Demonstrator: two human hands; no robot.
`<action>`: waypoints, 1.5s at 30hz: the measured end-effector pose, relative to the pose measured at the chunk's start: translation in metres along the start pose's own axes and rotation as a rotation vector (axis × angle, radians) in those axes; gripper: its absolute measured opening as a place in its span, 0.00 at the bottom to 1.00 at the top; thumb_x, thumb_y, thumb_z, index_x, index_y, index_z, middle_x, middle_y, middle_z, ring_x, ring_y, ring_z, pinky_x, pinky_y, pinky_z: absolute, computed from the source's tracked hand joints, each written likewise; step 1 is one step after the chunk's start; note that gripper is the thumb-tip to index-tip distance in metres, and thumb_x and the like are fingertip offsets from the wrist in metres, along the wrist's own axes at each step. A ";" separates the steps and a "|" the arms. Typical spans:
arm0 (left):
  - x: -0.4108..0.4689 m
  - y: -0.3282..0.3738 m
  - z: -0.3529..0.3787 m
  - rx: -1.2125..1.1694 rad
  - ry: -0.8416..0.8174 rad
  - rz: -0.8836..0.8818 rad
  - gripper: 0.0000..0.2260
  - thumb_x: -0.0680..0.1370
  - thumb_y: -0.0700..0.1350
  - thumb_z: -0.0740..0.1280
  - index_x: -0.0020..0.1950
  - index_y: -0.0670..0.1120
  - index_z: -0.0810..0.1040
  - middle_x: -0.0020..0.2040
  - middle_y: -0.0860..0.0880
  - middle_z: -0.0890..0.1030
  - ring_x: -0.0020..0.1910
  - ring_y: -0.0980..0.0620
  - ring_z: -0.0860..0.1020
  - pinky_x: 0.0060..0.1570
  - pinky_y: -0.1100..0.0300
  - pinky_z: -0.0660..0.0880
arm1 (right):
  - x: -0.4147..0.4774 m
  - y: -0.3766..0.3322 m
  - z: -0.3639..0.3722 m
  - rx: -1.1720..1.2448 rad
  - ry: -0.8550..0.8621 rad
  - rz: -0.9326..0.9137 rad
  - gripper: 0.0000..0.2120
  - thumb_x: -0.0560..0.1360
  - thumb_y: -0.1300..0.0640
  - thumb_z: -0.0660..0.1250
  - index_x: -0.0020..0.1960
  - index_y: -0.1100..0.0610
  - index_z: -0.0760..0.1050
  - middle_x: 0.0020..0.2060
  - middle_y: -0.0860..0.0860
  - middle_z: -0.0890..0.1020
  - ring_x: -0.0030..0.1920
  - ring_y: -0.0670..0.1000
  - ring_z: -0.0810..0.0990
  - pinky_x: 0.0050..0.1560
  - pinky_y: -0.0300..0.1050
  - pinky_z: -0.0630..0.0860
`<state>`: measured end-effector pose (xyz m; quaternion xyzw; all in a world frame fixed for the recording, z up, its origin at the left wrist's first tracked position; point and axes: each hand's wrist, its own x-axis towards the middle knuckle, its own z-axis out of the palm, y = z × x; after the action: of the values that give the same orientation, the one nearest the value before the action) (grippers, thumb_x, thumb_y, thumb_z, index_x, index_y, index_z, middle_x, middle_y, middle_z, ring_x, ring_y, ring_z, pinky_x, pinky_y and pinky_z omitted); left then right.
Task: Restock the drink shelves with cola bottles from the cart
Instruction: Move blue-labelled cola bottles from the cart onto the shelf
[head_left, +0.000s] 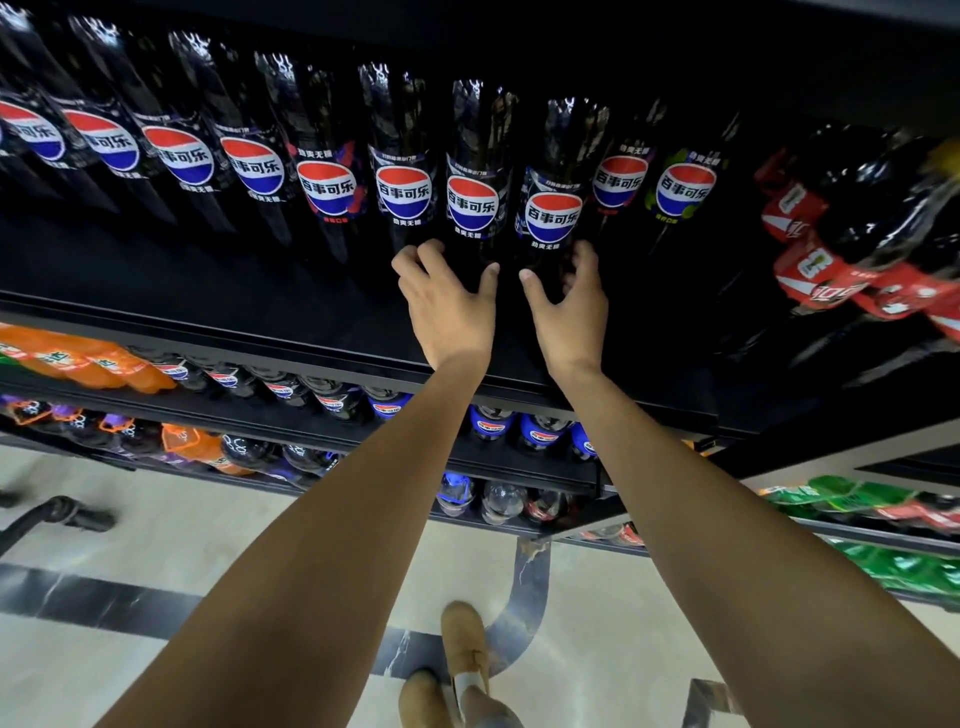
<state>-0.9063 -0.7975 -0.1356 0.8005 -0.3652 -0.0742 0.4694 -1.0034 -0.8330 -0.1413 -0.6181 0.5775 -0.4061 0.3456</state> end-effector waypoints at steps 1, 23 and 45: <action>0.000 0.001 -0.001 -0.011 -0.013 -0.009 0.25 0.74 0.51 0.72 0.63 0.39 0.69 0.65 0.42 0.66 0.59 0.45 0.70 0.48 0.55 0.75 | 0.000 -0.002 -0.001 0.003 -0.018 0.013 0.35 0.76 0.51 0.69 0.77 0.57 0.58 0.72 0.53 0.68 0.71 0.52 0.68 0.70 0.47 0.68; -0.015 -0.141 -0.284 0.938 -0.236 0.000 0.17 0.78 0.52 0.61 0.62 0.42 0.72 0.60 0.42 0.74 0.62 0.41 0.70 0.62 0.49 0.63 | -0.133 -0.147 0.132 -0.744 -0.666 -0.990 0.16 0.78 0.50 0.58 0.59 0.58 0.76 0.54 0.55 0.79 0.57 0.58 0.73 0.54 0.52 0.68; -0.009 -0.386 -0.638 0.950 -0.016 -0.701 0.13 0.80 0.48 0.58 0.60 0.44 0.73 0.59 0.44 0.76 0.60 0.43 0.73 0.62 0.49 0.66 | -0.430 -0.360 0.508 -0.529 -1.202 -1.521 0.10 0.77 0.51 0.59 0.48 0.56 0.75 0.45 0.55 0.82 0.50 0.59 0.80 0.40 0.47 0.68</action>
<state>-0.4193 -0.2336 -0.0985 0.9954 -0.0755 -0.0590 0.0040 -0.3909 -0.3926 -0.0824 -0.9823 -0.1693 0.0016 0.0802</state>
